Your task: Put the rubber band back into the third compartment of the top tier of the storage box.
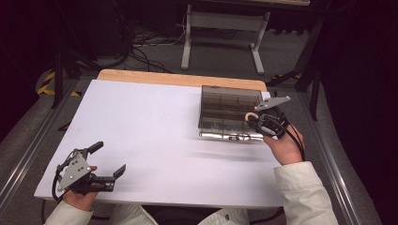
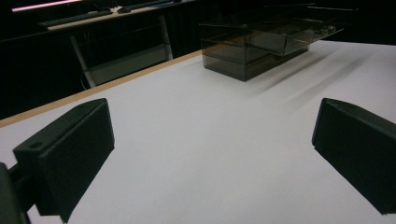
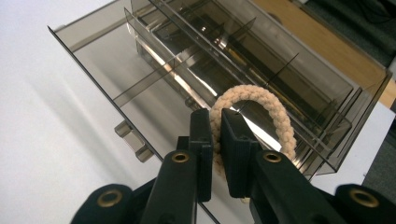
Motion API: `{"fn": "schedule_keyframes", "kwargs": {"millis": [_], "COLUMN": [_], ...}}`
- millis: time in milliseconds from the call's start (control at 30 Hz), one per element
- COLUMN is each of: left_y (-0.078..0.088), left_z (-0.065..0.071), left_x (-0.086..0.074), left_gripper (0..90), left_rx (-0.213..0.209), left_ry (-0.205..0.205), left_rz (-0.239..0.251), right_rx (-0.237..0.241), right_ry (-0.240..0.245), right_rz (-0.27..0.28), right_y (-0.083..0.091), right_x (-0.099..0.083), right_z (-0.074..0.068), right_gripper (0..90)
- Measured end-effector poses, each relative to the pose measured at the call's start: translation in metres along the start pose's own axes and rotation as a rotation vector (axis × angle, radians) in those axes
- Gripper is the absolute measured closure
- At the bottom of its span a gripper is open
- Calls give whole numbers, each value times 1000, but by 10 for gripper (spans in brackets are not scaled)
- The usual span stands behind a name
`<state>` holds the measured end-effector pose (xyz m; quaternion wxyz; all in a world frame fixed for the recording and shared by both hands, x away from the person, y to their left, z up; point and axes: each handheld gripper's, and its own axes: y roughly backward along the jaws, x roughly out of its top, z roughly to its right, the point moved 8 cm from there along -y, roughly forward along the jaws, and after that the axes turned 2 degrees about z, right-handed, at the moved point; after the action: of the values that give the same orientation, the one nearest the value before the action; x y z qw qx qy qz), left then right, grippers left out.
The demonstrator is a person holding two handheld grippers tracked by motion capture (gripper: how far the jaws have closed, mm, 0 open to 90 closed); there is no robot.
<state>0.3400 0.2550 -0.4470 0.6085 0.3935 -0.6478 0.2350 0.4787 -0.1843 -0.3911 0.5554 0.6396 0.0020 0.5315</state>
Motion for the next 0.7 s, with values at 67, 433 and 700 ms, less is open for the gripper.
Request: {"fn": "schedule_keyframes", "kwargs": {"millis": [67,433,700], "left_y": [0,0,0], "left_z": [0,0,0], "left_x": [0,0,0], "left_gripper": [1,1,1], "left_rx": [1,1,0], "left_ry": [0,0,1], "left_rz": [1,0,-2], "right_rx": [1,17,30], "right_ry": [-2,-15,-39], "right_rz": [-10,-46,-82], "right_y": [-2,-10,-13], "right_x": [-2,-11,-17], "right_z": [1,5,6], "right_gripper": [835,834,833]}}
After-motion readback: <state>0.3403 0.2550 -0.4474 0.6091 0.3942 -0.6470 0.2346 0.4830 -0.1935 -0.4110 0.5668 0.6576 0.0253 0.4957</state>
